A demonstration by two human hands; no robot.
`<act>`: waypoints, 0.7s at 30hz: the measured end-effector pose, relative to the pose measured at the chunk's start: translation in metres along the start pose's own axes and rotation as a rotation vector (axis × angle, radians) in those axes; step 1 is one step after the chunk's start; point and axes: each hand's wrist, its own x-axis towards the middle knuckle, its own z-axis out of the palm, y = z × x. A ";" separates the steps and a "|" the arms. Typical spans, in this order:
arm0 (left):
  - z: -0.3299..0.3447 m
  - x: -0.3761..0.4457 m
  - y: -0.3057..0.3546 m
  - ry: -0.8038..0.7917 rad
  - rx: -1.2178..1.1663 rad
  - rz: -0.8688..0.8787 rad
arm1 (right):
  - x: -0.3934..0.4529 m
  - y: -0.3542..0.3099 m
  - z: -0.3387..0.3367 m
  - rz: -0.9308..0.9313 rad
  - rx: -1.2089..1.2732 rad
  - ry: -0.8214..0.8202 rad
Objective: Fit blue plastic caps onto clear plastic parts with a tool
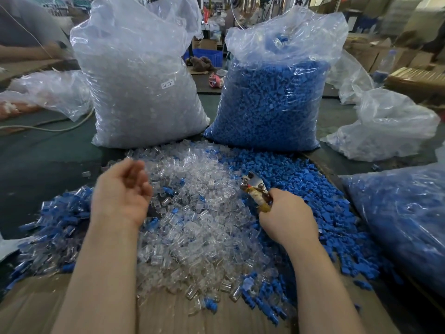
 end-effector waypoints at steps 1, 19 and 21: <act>0.006 -0.005 -0.004 -0.062 0.177 0.027 | 0.000 -0.001 0.000 0.002 -0.011 -0.001; 0.035 -0.019 -0.059 -0.457 1.617 0.368 | -0.002 -0.004 -0.005 0.068 -0.026 -0.009; 0.034 -0.017 -0.058 -0.476 1.608 0.330 | -0.002 -0.004 -0.005 0.091 -0.003 0.038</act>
